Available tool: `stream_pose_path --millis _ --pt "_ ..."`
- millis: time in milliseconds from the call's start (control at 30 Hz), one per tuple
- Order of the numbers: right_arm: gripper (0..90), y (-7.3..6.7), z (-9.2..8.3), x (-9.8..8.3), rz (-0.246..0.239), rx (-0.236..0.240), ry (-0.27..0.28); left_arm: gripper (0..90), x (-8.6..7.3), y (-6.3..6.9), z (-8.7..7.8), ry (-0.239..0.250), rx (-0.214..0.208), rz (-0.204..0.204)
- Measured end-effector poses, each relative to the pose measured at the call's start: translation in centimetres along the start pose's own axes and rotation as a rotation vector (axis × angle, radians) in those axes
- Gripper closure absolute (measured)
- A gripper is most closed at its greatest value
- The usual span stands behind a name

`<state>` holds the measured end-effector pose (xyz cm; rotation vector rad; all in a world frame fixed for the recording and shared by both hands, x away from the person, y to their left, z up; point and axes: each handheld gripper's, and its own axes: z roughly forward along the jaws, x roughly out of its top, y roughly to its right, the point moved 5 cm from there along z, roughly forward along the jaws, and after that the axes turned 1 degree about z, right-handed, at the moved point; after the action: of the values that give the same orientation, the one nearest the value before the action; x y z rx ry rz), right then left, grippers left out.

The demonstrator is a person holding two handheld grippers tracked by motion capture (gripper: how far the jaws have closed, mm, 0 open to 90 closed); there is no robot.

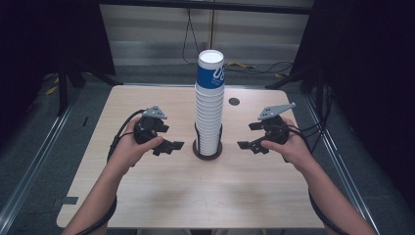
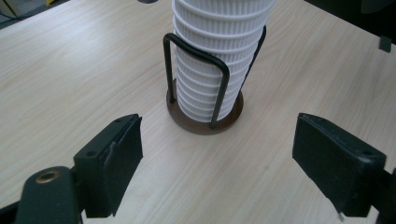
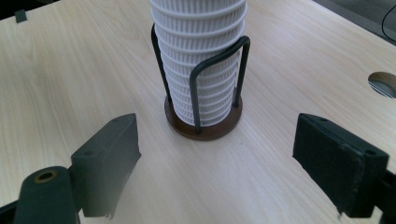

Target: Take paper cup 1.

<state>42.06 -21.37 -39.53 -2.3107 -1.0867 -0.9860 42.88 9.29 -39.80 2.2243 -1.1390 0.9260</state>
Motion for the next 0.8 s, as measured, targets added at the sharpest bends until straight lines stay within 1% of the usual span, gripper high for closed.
stream_pose_path --millis 67,200,233,267,300,333,400,467,533,567,600,667,700,767,800 --pt "14.0 0.0 -0.2 0.4 0.001 0.008 0.004 16.0 0.3 0.0 0.1 0.0 0.002 0.0" --pt "13.9 0.0 -0.4 1.1 -0.007 0.003 -0.001 16.0 1.0 0.0 0.0 -0.006 0.001 0.004" --pt "13.8 0.0 -0.5 1.3 -0.006 0.006 0.005 16.0 1.2 0.1 0.1 0.009 -0.002 -0.001" --pt "13.8 0.0 -0.6 1.5 -0.005 0.008 0.009 16.0 1.4 0.1 0.1 0.003 -0.004 0.008" --pt "13.8 0.0 -0.6 1.7 -0.004 0.011 0.009 16.0 1.5 0.2 0.2 0.008 -0.003 0.001" --pt "13.7 0.0 -0.6 1.9 -0.003 0.017 0.008 16.1 1.6 0.2 0.2 -0.006 -0.004 0.009" --pt "13.7 0.0 -0.7 2.3 -0.009 0.013 0.012 16.0 1.9 0.2 0.3 -0.003 -0.003 0.012" --pt "13.8 0.0 -0.8 2.8 -0.002 0.019 0.019 16.0 2.2 0.2 0.2 -0.001 0.001 0.009" --pt "13.7 0.0 -0.9 3.3 -0.004 0.021 0.026 16.0 2.5 0.2 0.2 0.002 -0.001 0.014" --pt "13.7 0.1 -1.0 3.5 0.0 0.014 0.027 16.0 2.6 0.2 0.2 0.004 -0.002 0.012" --pt "13.7 0.1 -1.0 3.7 -0.003 0.013 0.026 16.0 2.8 0.2 0.2 0.001 -0.004 0.019" --pt "13.7 0.2 -1.1 4.1 0.006 0.017 0.032 16.0 3.1 0.3 0.3 0.009 -0.005 0.01" --pt "13.7 0.2 -1.1 4.3 0.01 0.017 0.029 16.0 3.2 0.2 0.2 0.003 -0.008 0.014" --pt "13.7 0.3 -1.1 4.7 0.019 0.018 0.035 16.0 3.4 0.2 0.3 0.013 -0.009 0.006" --pt "13.6 0.4 -1.2 4.8 0.019 0.021 0.036 16.0 3.6 0.2 0.3 0.013 -0.009 0.01"
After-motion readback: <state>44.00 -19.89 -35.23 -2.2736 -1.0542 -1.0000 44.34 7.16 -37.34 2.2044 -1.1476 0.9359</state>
